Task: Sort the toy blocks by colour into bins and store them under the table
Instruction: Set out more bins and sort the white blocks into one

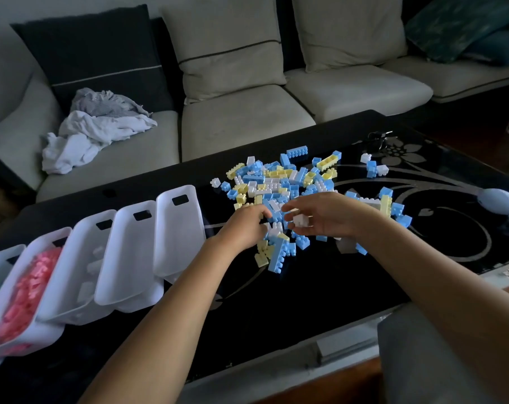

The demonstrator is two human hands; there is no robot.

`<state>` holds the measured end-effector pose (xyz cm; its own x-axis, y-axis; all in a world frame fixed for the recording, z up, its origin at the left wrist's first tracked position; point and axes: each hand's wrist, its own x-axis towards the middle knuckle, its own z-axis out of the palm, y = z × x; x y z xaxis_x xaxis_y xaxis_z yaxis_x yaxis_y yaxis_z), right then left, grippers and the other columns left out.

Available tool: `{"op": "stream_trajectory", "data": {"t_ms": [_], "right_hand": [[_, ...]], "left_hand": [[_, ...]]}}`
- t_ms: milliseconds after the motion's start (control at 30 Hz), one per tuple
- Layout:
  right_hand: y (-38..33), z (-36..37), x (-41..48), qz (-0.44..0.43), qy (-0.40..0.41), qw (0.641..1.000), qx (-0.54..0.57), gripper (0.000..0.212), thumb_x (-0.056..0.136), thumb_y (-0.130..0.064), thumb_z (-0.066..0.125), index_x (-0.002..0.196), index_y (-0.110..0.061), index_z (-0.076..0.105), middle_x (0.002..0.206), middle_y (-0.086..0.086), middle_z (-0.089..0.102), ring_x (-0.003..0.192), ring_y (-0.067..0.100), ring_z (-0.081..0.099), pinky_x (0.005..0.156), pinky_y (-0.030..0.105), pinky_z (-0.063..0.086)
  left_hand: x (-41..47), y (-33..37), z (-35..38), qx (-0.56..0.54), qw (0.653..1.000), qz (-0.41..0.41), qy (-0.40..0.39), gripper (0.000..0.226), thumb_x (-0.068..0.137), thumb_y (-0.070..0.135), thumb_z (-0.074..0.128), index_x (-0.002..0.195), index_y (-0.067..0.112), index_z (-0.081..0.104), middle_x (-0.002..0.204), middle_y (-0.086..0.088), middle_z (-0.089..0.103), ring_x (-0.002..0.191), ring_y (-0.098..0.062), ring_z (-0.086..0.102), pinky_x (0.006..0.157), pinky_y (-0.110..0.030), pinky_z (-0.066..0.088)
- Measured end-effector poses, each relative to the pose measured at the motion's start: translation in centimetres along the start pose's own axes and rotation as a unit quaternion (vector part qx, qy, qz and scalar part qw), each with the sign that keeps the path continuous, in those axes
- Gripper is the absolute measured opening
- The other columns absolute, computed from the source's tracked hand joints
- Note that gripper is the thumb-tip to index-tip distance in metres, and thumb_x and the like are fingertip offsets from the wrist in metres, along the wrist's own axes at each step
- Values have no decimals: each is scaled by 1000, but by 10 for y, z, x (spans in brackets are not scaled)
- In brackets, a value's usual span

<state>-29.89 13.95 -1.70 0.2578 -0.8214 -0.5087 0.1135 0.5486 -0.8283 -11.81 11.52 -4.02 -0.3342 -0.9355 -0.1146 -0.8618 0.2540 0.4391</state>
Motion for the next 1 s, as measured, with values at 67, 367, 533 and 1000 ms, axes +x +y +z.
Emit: {"op": "stream_trajectory", "data": {"t_ms": [67,367,533,1000], "right_hand": [[-4,4,13,9,-21,1000,11,14,90,-15,60,99,-4,62,93,13,62,71,17,58,53,23,53],[6,20,39,-189,10,805,-562,31,77,-12,75,106,-17,66,107,-5,66,95,9,58,86,22,46],[8,15,34,-204,-9,773,-601,43,81,-23,72,121,-19,58,122,-2,60,109,13,55,95,26,42],[1,9,30,-174,-94,687,-700,31,93,-22,53,122,-31,58,117,-4,54,104,14,52,91,31,43]], "left_hand": [[2,-1,1,-19,1000,6,13,16,89,13,57,104,18,61,101,1,58,85,-13,54,67,-20,42],[-4,-3,5,-18,1000,2,8,14,84,18,66,98,14,66,74,6,57,69,-12,54,50,-12,31],[-7,0,9,3,999,7,40,20,90,20,61,108,14,67,88,-2,67,80,-19,63,63,-23,42],[-19,-7,-3,69,983,7,169,25,93,23,57,116,13,59,99,-5,69,88,-23,65,70,-32,50]]}}
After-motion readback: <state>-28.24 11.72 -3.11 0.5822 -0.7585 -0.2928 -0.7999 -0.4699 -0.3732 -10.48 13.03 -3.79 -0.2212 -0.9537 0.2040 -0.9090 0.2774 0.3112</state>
